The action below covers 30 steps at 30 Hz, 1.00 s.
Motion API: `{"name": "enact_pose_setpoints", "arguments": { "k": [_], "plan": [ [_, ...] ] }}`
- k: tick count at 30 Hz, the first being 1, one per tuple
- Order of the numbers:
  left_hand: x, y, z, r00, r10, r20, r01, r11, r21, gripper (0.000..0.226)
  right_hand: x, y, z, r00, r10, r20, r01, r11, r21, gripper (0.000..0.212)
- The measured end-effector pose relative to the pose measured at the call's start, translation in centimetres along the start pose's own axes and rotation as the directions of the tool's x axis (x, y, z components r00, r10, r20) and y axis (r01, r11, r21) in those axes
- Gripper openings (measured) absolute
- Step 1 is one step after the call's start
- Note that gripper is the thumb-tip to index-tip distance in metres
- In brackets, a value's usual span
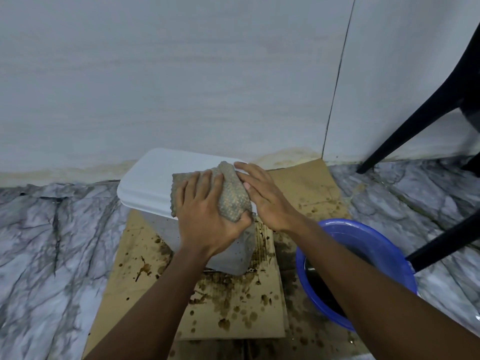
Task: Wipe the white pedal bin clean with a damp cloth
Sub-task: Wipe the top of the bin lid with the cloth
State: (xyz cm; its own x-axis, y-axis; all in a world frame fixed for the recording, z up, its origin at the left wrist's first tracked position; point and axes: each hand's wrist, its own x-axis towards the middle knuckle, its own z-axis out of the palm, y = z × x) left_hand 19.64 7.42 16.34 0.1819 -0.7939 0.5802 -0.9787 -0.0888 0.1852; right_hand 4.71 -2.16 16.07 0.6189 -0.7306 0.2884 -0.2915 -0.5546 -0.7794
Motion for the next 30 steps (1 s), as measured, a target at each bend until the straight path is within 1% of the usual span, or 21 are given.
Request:
{"name": "enact_pose_setpoints", "arguments": {
  "k": [2, 4, 6, 8, 10, 14, 19, 23, 26, 30],
  "plan": [
    [0.4, -0.2, -0.2, 0.999, 0.018, -0.030, -0.019, 0.999, -0.047, 0.084, 0.2, 0.2, 0.1, 1.000, 0.002, -0.004, -0.002, 1.000, 0.016, 0.051],
    [0.6, -0.7, -0.5, 0.998, -0.001, -0.059, -0.007, 0.990, -0.139, 0.077, 0.2, 0.2, 0.2, 1.000, 0.010, -0.007, -0.010, 0.998, 0.056, 0.051],
    [0.7, -1.1, -0.9, 0.999, -0.019, -0.046, 0.010, 0.983, -0.186, 0.077, 0.1, 0.3, 0.3, 1.000, 0.017, -0.022, -0.014, 0.995, 0.098, 0.049],
    [0.6, -1.1, -1.1, 1.000, -0.006, -0.001, 0.006, 0.990, -0.139, 0.086, 0.2, 0.3, 0.4, 0.999, 0.028, -0.038, -0.023, 0.992, 0.126, 0.049],
    [0.2, -0.5, -0.9, 1.000, -0.013, 0.014, 0.014, 0.995, -0.095, 0.090, 0.1, 0.2, 0.5, 0.997, 0.046, -0.055, -0.037, 0.987, 0.159, 0.050],
    [-1.0, 0.6, -0.4, 0.999, -0.037, -0.014, 0.036, 0.995, -0.096, 0.087, -0.1, 0.2, 0.5, 0.998, 0.050, -0.040, -0.043, 0.984, 0.171, 0.053],
    [-1.1, -0.9, -1.1, 0.999, 0.023, 0.040, -0.018, 0.993, -0.120, 0.093, -0.1, -0.1, 0.4, 1.000, 0.019, -0.010, -0.018, 0.989, 0.145, 0.051],
    [-0.7, -1.0, -1.4, 0.995, 0.048, 0.091, -0.043, 0.997, -0.059, 0.093, 0.0, 0.0, 0.2, 1.000, -0.002, -0.005, 0.002, 0.992, 0.125, 0.047],
    [0.2, -0.4, -1.2, 0.992, 0.015, 0.126, -0.013, 1.000, -0.019, 0.093, 0.2, 0.2, 0.0, 1.000, 0.008, 0.000, -0.008, 0.990, 0.140, 0.048],
    [0.4, -0.4, -0.9, 0.996, -0.001, 0.088, 0.002, 1.000, -0.007, 0.091, 0.2, 0.0, 0.1, 1.000, 0.000, -0.009, 0.001, 0.990, 0.139, 0.048]
  ]
}}
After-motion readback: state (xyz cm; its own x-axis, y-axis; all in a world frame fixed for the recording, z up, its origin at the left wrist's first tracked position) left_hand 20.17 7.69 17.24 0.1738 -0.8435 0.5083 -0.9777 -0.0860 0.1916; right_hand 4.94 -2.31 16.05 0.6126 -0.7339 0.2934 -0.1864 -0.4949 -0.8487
